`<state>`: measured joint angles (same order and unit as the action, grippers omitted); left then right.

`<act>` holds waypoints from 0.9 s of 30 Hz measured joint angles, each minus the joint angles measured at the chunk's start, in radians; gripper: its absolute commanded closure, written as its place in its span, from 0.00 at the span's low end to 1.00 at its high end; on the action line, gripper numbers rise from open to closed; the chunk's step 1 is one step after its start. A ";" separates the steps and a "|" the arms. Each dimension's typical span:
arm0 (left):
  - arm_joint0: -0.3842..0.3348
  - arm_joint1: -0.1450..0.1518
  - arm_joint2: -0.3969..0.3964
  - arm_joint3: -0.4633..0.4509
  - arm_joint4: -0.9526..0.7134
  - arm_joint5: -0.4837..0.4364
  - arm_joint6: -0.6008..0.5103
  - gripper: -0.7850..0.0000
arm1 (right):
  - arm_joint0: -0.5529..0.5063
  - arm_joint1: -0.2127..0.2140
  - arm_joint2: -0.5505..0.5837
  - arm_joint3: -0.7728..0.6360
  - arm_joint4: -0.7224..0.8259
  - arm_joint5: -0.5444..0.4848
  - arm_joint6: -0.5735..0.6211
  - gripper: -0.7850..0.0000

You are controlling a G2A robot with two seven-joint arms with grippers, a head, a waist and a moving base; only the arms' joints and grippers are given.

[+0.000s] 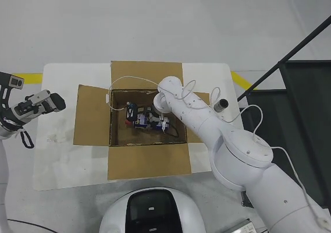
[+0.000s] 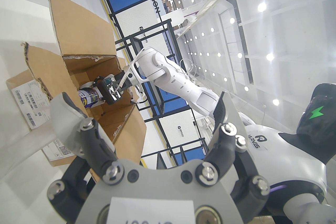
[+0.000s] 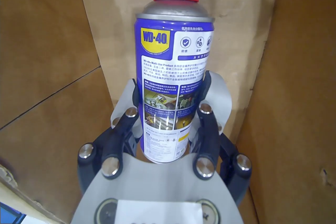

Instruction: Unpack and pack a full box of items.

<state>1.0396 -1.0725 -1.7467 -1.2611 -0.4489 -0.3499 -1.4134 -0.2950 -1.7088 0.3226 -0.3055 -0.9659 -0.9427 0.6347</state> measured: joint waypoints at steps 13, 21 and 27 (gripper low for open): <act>0.000 0.000 0.000 0.000 0.000 0.000 0.000 0.00 | -0.009 -0.030 0.003 0.011 0.002 0.026 0.038 0.00; 0.000 0.000 0.000 0.000 0.000 0.000 0.000 0.00 | -0.018 -0.053 -0.002 0.025 -0.006 0.033 0.063 0.00; 0.000 0.000 0.000 0.000 0.000 0.000 0.000 0.00 | -0.025 -0.071 -0.006 0.037 -0.013 0.037 0.075 0.00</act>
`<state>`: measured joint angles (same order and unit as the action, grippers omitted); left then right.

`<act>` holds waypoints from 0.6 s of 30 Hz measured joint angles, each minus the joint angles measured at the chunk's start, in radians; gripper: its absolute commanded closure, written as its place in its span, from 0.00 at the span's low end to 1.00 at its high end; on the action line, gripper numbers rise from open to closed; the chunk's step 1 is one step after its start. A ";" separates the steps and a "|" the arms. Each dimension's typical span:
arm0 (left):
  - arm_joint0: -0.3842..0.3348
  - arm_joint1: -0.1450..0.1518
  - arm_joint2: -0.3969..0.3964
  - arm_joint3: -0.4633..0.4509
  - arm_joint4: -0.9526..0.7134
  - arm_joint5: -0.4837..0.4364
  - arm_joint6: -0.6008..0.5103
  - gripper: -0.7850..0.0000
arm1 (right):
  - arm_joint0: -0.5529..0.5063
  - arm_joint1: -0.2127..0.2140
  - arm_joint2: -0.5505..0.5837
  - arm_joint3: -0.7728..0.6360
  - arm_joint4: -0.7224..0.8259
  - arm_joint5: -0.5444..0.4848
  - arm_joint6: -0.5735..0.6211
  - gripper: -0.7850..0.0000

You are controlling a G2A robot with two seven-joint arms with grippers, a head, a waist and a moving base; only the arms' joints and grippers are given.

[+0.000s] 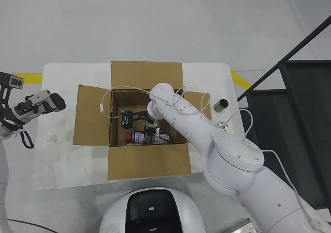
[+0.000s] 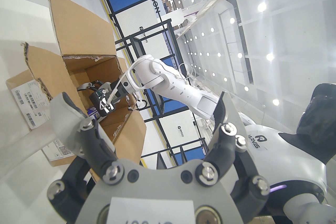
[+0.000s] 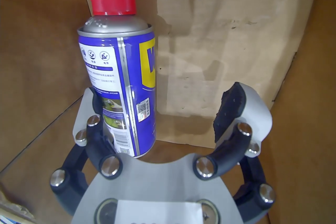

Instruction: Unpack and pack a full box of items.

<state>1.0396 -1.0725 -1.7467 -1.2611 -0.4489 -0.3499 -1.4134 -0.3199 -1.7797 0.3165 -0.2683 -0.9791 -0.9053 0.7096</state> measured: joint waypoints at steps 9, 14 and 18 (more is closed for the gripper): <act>0.000 0.000 0.000 0.000 0.000 0.000 0.000 0.00 | -0.001 -0.021 -0.001 0.026 -0.009 0.023 0.011 0.00; 0.000 0.000 0.000 0.000 0.000 0.000 0.000 0.00 | -0.002 -0.031 0.002 0.040 -0.010 0.049 0.013 0.00; 0.000 0.000 0.000 0.000 0.000 0.000 0.000 0.00 | 0.004 -0.035 0.005 0.057 -0.013 0.069 0.016 0.00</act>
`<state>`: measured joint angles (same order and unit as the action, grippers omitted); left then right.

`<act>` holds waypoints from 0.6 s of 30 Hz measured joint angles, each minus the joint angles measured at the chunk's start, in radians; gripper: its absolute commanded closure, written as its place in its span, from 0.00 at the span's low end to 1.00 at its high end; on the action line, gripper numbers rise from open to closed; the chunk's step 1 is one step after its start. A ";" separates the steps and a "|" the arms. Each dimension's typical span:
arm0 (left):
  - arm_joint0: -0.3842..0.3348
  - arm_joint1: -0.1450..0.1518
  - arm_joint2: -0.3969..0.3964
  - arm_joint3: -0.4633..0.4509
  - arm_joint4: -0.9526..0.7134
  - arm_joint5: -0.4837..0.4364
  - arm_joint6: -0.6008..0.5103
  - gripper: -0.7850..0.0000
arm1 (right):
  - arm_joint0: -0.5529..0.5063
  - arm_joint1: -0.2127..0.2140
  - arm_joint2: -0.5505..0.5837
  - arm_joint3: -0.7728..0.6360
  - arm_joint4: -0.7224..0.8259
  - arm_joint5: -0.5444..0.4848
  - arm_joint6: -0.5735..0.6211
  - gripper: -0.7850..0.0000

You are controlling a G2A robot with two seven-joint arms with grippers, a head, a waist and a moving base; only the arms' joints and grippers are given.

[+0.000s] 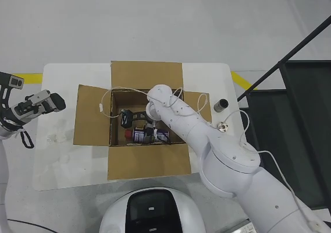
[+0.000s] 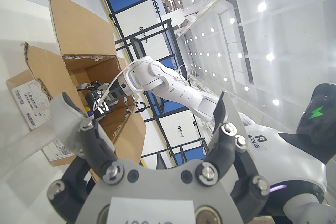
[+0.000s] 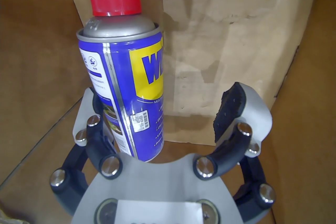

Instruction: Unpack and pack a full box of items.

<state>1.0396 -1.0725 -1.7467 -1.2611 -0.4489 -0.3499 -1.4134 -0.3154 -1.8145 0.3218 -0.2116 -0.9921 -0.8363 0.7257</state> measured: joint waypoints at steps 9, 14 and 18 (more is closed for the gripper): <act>0.000 0.000 0.000 0.000 0.000 0.000 0.000 0.00 | 0.002 -0.008 0.007 0.012 0.000 0.008 0.019 0.22; 0.000 0.000 0.000 0.000 0.000 0.000 0.000 0.00 | 0.000 -0.012 0.011 0.017 0.005 -0.015 0.032 1.00; 0.000 0.000 0.000 0.000 0.000 0.000 0.000 0.00 | 0.001 -0.015 0.016 0.022 0.012 -0.027 0.041 1.00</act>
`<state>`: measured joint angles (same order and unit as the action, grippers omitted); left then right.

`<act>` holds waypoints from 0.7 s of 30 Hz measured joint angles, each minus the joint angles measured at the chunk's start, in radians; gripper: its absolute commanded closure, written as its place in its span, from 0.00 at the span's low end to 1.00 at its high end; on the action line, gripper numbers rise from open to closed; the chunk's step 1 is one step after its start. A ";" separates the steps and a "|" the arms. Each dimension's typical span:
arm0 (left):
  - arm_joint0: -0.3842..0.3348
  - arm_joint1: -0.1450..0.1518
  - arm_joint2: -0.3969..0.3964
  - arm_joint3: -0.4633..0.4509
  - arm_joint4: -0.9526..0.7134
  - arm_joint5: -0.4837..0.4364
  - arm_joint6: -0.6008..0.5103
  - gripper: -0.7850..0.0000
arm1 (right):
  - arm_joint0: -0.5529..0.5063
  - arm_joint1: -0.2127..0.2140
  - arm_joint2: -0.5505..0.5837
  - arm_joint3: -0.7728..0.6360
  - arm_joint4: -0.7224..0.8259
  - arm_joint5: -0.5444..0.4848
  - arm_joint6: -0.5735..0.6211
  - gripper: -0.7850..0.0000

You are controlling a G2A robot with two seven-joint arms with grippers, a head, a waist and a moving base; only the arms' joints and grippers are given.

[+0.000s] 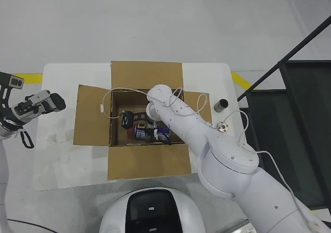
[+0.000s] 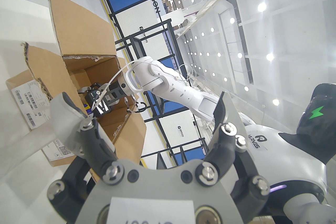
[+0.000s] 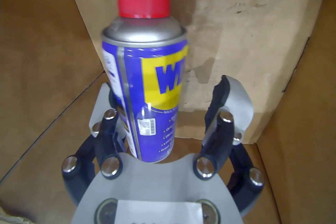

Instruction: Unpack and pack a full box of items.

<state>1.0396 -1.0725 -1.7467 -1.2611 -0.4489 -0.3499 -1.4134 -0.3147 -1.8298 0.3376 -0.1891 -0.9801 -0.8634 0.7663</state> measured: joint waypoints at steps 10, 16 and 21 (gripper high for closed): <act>0.000 0.000 0.000 0.000 0.000 0.000 0.000 0.00 | 0.009 -0.003 0.016 0.013 0.022 -0.033 0.004 1.00; 0.000 0.000 0.000 0.000 0.000 0.000 0.000 0.00 | 0.057 0.015 0.033 0.020 0.036 -0.144 -0.085 1.00; 0.000 0.000 0.000 0.000 0.000 0.000 0.000 0.00 | 0.080 0.043 0.027 -0.005 0.008 -0.149 -0.179 1.00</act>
<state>1.0396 -1.0725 -1.7467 -1.2611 -0.4489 -0.3499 -1.4134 -0.2347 -1.7871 0.3647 -0.1938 -0.9718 -1.0124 0.5873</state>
